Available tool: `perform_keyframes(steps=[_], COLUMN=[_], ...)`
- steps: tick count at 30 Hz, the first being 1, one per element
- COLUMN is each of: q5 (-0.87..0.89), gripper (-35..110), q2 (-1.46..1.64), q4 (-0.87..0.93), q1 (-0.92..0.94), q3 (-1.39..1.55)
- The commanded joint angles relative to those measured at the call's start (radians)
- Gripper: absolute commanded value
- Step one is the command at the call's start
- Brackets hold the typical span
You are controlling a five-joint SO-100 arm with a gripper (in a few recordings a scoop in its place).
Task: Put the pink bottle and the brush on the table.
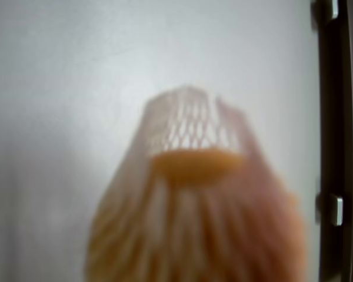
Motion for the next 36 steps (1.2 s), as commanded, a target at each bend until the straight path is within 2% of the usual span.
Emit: perform_keyframes(steps=[1, 14, 25, 36], q5=[-0.008, -0.006, -0.014, -0.005], gripper=[0, 0, 0, 0], q2=[-0.006, 0.089, 0.023, -0.026], q4=[-0.061, -0.132, -0.215, -0.167], q1=[0.015, 0.015, 0.015, 0.015], q3=[0.028, 0.250, 0.250, 0.264])
